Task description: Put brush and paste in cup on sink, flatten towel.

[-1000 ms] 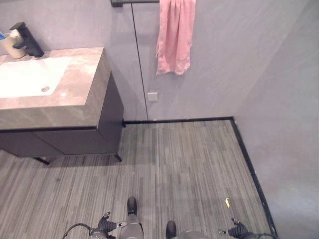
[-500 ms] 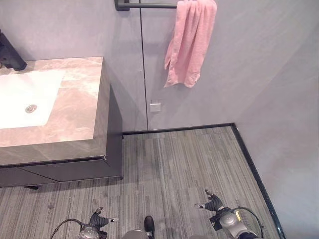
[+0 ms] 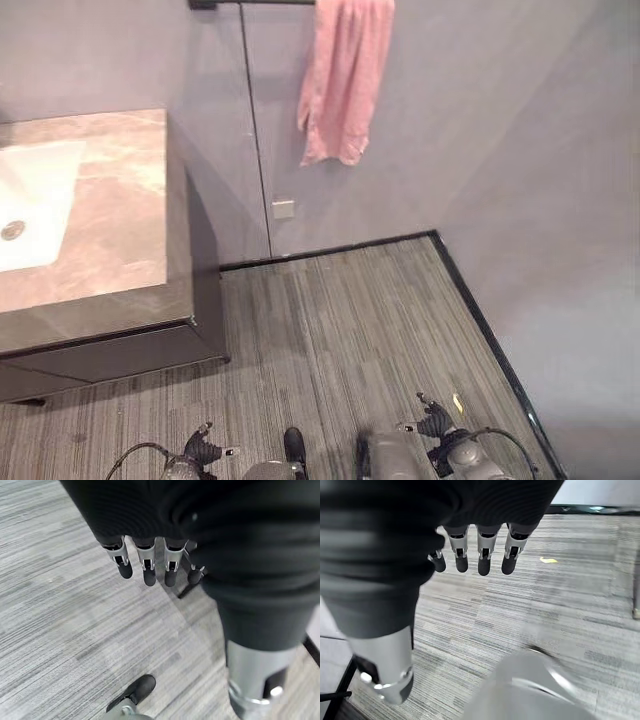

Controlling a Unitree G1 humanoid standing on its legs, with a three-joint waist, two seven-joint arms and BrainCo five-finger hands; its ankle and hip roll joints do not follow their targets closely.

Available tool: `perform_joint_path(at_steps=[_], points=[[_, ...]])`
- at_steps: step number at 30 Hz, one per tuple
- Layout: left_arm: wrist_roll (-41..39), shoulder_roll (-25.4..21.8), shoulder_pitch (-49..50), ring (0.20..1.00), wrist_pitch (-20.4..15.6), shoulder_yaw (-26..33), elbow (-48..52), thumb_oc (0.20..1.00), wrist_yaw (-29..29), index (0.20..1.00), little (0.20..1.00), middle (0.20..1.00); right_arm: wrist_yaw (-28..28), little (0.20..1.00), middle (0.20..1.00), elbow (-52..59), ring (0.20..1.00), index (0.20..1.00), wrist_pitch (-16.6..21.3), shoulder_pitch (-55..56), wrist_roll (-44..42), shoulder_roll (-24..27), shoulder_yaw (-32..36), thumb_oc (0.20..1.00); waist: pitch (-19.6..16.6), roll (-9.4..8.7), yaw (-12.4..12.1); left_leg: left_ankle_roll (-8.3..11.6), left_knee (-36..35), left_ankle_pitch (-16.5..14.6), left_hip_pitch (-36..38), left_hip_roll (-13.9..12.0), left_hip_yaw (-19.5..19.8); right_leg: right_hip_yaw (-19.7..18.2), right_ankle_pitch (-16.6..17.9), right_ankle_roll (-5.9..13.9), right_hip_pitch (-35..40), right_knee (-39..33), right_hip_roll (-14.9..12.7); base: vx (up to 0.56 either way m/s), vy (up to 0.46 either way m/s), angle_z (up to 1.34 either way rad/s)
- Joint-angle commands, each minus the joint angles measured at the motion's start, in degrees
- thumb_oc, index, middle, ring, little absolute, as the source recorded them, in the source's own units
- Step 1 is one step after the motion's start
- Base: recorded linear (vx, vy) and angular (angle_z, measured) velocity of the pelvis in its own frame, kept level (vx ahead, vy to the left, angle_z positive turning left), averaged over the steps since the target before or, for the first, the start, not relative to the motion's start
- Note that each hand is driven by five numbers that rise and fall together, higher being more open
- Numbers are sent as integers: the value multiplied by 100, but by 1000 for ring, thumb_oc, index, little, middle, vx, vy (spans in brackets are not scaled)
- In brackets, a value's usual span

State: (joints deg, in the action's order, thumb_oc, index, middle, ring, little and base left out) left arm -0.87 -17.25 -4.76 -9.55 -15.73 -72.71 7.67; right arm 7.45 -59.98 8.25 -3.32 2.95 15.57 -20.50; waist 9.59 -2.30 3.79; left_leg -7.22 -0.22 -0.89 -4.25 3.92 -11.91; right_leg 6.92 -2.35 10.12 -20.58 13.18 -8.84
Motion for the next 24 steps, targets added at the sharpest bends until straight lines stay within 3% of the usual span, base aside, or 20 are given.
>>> perform_joint_path(at_steps=[1,3,4,9,16,24], points=[[209,-64,99,1000,-63,200,122,1000,-15,1000,1000,1000,68,1000,1000,281,1000,1000,123,-119,-49,249,-35,1000,126,33,126,669,638,-399,307,-323,117,-15,1101,37,192,-474,-113,220,-86,8],[252,-50,95,1000,-86,174,138,1000,-32,1000,1000,1000,47,1000,1000,239,1000,1000,119,-78,-43,268,-22,1000,123,12,171,660,681,-463,366,-277,192,-151,1143,37,212,-500,-80,203,-98,9],[254,-38,116,1000,-76,170,137,1000,-18,1000,1000,1000,38,1000,1000,212,1000,1000,103,-1,-33,265,-8,1000,30,-58,150,693,695,-541,459,-252,219,-84,1127,-9,455,-676,-74,198,-105,21],[206,-13,151,1000,-76,193,121,1000,-1,1000,1000,1000,37,1000,1000,95,1000,1000,92,16,-42,278,-2,1000,-170,-76,82,791,557,-485,577,-318,271,31,1111,-89,774,-917,77,174,-131,34],[257,65,163,1000,-57,98,101,1000,-18,1000,1000,1000,101,1000,1000,210,1000,1000,134,-134,-65,485,18,1000,-318,10,37,1047,520,-314,642,-580,348,156,962,-224,980,-1173,297,113,-116,2],[222,22,34,1000,-76,-14,219,1000,26,1000,1000,1000,56,1000,1000,210,1000,1000,158,-112,-24,531,-110,1000,-297,59,79,1218,733,-177,588,-815,376,188,632,-405,883,-874,487,71,-88,5]])
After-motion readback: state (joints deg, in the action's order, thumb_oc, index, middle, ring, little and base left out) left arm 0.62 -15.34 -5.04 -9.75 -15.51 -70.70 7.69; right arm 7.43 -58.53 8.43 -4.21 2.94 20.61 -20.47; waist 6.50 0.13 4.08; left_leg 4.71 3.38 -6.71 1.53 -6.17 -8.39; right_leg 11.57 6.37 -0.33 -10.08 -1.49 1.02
